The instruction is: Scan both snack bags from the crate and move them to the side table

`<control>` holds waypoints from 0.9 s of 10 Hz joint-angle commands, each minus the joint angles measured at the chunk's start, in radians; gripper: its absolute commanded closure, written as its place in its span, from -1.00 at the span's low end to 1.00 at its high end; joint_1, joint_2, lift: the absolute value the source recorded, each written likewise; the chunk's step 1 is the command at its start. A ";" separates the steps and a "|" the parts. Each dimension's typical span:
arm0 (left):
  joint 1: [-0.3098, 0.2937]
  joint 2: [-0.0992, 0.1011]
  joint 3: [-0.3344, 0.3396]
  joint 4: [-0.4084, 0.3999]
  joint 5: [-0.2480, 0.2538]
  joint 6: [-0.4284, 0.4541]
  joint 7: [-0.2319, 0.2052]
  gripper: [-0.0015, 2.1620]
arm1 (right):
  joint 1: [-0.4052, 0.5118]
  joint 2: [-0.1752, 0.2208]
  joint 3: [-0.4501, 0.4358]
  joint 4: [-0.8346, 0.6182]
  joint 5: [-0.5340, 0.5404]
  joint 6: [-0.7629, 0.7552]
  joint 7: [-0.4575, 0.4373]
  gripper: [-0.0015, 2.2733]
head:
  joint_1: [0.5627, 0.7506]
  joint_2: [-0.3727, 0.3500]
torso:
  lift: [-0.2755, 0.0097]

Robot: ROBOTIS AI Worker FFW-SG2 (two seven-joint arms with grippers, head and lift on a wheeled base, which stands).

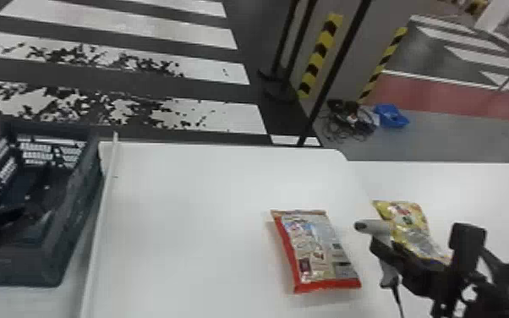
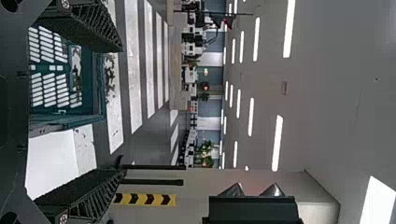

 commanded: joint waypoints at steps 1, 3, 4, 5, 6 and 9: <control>0.012 -0.004 0.005 -0.003 -0.007 -0.002 0.000 -0.93 | -0.078 -0.036 0.025 0.120 0.020 -0.017 -0.001 0.98 | 0.41 -0.94 | 0.26; 0.017 -0.007 0.007 -0.005 -0.017 -0.005 0.003 -0.93 | -0.147 -0.063 0.075 0.261 0.057 -0.078 -0.002 0.98 | 0.41 -0.94 | 0.26; 0.023 -0.010 0.008 -0.009 -0.018 -0.005 0.006 -0.93 | -0.170 -0.066 0.095 0.313 0.068 -0.115 -0.001 0.98 | 0.41 -0.94 | 0.26; 0.023 -0.012 0.004 -0.009 -0.021 -0.008 0.006 -0.93 | -0.173 -0.074 0.108 0.347 0.074 -0.158 -0.001 0.98 | 0.41 -0.94 | 0.26; 0.023 -0.012 0.002 -0.009 -0.021 -0.005 0.006 -0.93 | -0.179 -0.079 0.120 0.373 0.081 -0.192 -0.001 0.98 | 0.41 -0.94 | 0.26; 0.023 -0.009 0.005 -0.009 -0.021 -0.008 0.006 -0.93 | -0.170 -0.073 0.131 0.399 0.078 -0.278 0.014 0.10 | 0.41 -0.94 | 0.26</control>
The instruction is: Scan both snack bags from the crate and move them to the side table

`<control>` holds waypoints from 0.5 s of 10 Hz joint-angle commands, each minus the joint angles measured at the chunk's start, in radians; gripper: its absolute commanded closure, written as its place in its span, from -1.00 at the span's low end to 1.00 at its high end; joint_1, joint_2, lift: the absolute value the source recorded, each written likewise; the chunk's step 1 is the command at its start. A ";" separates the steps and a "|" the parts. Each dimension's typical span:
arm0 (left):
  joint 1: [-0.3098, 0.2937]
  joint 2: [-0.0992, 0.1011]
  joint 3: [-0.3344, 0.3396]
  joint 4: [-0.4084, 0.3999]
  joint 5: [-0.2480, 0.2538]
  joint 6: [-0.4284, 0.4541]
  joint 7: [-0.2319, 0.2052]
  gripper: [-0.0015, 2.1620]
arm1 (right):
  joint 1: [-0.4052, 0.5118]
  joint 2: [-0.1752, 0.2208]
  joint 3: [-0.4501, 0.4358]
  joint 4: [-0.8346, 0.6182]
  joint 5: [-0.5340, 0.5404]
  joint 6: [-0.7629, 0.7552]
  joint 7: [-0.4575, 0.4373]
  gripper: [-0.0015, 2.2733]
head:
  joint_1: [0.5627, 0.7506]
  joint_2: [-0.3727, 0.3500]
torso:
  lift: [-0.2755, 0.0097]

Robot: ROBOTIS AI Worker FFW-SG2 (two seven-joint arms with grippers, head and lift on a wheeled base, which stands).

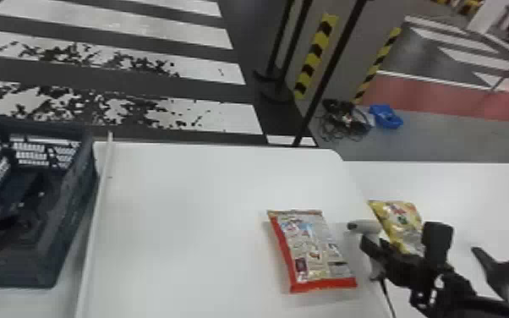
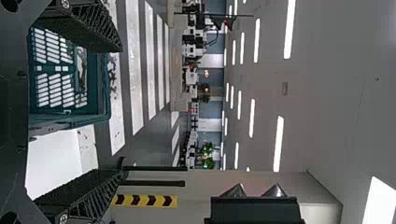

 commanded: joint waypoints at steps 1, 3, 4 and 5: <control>0.002 0.001 0.005 -0.002 0.000 0.000 0.000 -0.93 | 0.016 0.005 0.009 -0.020 -0.010 -0.041 0.005 -0.87 | 0.41 -0.94 | 0.26; 0.002 0.000 0.005 0.000 0.000 0.000 0.000 -0.93 | 0.018 0.007 0.012 -0.029 -0.012 -0.038 0.009 -0.90 | 0.41 -0.94 | 0.26; 0.003 0.000 0.005 -0.002 0.000 -0.003 0.000 -0.93 | 0.030 0.011 0.009 -0.051 -0.015 -0.035 0.008 -0.90 | 0.41 -0.94 | 0.26; 0.003 0.001 0.005 -0.003 0.000 -0.003 0.000 -0.93 | 0.084 0.037 -0.013 -0.157 -0.015 -0.025 0.002 -0.90 | 0.41 -0.94 | 0.26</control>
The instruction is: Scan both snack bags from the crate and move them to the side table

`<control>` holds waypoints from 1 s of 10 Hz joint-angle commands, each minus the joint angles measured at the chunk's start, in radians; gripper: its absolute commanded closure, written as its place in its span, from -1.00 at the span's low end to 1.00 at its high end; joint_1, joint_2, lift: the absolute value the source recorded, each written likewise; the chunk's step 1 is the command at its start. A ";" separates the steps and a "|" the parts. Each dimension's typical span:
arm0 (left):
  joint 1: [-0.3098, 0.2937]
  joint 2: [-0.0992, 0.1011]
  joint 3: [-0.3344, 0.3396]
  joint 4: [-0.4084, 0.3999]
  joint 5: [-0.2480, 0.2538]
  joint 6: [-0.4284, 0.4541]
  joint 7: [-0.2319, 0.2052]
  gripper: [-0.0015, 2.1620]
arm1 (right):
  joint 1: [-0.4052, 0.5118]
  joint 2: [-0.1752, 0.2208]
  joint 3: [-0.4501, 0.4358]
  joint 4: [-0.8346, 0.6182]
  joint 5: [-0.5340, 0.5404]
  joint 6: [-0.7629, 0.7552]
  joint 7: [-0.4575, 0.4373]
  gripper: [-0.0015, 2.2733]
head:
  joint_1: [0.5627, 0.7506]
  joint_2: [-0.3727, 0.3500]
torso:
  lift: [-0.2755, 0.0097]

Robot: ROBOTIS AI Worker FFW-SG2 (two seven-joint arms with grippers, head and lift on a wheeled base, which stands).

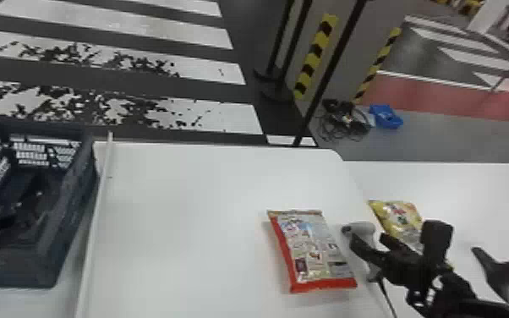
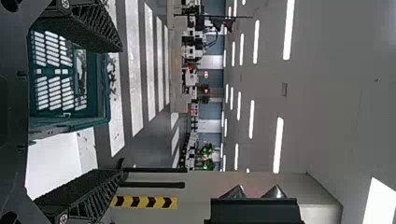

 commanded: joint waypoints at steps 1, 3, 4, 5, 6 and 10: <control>0.000 0.001 0.000 -0.001 0.000 0.000 0.000 -0.93 | 0.091 0.045 -0.033 -0.200 -0.027 0.064 -0.006 -0.90 | 0.41 -0.94 | 0.26; -0.007 -0.002 -0.006 0.000 0.000 0.000 0.000 -0.93 | 0.146 0.101 -0.029 -0.385 -0.060 0.180 -0.003 -0.90 | 0.41 -0.89 | 0.26; -0.009 -0.001 -0.009 -0.001 0.000 0.000 0.000 -0.93 | 0.142 0.108 0.004 -0.398 -0.060 0.199 -0.003 -0.90 | 0.41 -0.82 | 0.26; -0.007 -0.001 -0.009 -0.003 0.000 0.000 0.000 -0.93 | 0.126 0.116 0.042 -0.395 -0.042 0.220 -0.003 -0.90 | 0.41 -0.73 | 0.26; -0.003 0.002 -0.009 -0.005 0.000 0.000 0.000 -0.93 | 0.116 0.117 0.079 -0.390 -0.030 0.239 -0.003 -0.90 | 0.41 -0.65 | 0.26; 0.000 0.007 -0.008 -0.014 0.000 0.003 0.000 -0.93 | 0.033 0.090 0.169 -0.246 0.055 0.229 0.020 -0.87 | 0.41 -0.48 | 0.26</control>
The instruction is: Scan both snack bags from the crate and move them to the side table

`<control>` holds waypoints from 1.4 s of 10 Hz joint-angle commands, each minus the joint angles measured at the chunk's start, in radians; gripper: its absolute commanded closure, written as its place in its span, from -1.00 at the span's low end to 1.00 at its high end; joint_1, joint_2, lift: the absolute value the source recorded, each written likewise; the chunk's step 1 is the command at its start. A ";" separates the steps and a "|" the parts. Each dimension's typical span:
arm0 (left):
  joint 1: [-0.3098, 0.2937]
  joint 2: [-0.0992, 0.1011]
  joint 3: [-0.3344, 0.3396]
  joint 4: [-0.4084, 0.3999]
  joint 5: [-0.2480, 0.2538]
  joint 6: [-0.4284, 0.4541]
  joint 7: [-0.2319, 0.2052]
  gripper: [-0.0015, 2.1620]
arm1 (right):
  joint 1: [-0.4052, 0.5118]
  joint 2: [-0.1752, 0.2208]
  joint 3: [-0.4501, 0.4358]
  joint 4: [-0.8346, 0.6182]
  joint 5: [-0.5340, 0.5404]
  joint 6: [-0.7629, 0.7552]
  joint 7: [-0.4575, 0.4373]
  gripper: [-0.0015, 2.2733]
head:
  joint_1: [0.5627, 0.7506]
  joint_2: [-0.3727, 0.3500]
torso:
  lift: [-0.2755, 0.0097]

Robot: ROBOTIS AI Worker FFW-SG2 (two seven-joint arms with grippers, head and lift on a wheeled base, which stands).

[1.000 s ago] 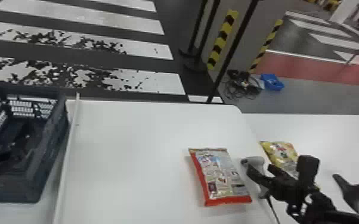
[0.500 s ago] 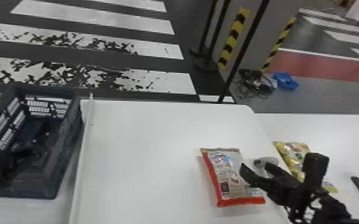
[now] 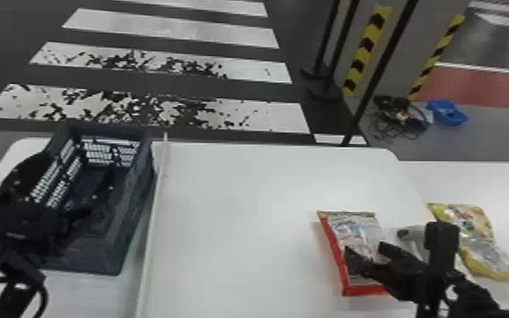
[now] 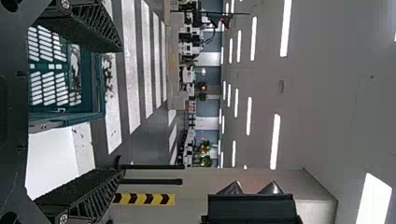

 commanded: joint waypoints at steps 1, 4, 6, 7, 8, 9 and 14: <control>0.001 0.000 0.000 0.001 0.000 0.001 0.000 -0.93 | -0.032 -0.017 0.033 0.052 0.033 -0.006 0.004 -0.85 | 0.41 -0.48 | 0.26; 0.010 -0.003 0.007 0.001 0.000 0.001 0.000 -0.93 | -0.075 -0.048 0.057 0.126 0.065 0.012 0.050 -0.10 | 0.41 -0.48 | 0.26; 0.009 -0.008 0.007 0.006 0.000 0.001 0.000 -0.93 | -0.077 -0.042 0.067 0.141 0.066 -0.031 0.062 0.97 | 0.41 -0.48 | 0.26; 0.007 -0.009 0.007 0.009 0.000 0.001 0.000 -0.93 | -0.054 -0.040 0.057 0.120 0.054 -0.104 0.056 0.97 | 0.41 -0.47 | 0.26; 0.007 -0.009 0.006 0.010 -0.002 0.001 0.000 -0.93 | -0.040 -0.042 0.051 0.083 0.053 -0.098 0.054 0.97 | 0.41 -0.46 | 0.26; 0.007 -0.009 0.007 0.010 -0.002 -0.002 0.000 -0.93 | -0.025 -0.045 0.045 0.041 0.057 -0.086 0.054 0.97 | 0.41 -0.45 | 0.26; 0.007 -0.008 0.004 0.032 -0.003 -0.008 0.000 -0.93 | 0.037 -0.126 -0.068 -0.137 0.043 -0.018 0.045 0.97 | 0.41 -0.48 | 0.26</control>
